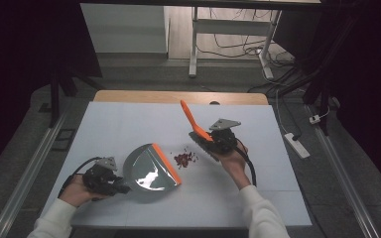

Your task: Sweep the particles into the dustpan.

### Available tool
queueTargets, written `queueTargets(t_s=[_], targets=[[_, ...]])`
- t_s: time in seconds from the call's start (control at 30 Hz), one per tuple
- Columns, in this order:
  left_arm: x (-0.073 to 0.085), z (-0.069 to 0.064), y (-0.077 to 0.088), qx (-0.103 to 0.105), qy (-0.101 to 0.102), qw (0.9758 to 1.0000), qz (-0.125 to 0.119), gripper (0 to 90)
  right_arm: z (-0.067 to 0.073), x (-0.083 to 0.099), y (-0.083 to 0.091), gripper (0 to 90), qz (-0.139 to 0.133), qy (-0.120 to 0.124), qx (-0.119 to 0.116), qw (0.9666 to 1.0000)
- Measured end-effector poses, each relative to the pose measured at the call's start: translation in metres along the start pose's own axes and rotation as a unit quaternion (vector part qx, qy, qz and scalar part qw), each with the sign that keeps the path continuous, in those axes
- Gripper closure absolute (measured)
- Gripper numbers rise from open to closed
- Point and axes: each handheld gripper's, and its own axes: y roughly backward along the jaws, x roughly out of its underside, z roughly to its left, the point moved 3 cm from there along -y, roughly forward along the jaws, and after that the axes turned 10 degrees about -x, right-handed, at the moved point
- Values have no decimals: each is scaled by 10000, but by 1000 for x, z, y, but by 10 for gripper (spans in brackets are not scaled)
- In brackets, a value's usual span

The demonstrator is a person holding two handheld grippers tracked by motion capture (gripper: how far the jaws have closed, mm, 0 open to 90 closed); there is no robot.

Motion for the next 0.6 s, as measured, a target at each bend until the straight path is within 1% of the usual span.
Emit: queueTargets(t_s=[0.13, 0.5, 0.6], targets=[[0, 0, 0, 11, 29, 10000, -8, 614, 0, 0, -6, 700, 64, 3, 10, 10000], [-1, 0, -4, 49, 20, 9999, 117, 614, 0, -2, -26, 700, 244, 28, -4, 9997], [-1, 0, -5, 82, 69, 9999, 122, 614, 0, -2, -30, 700, 275, 40, 13, 9996]])
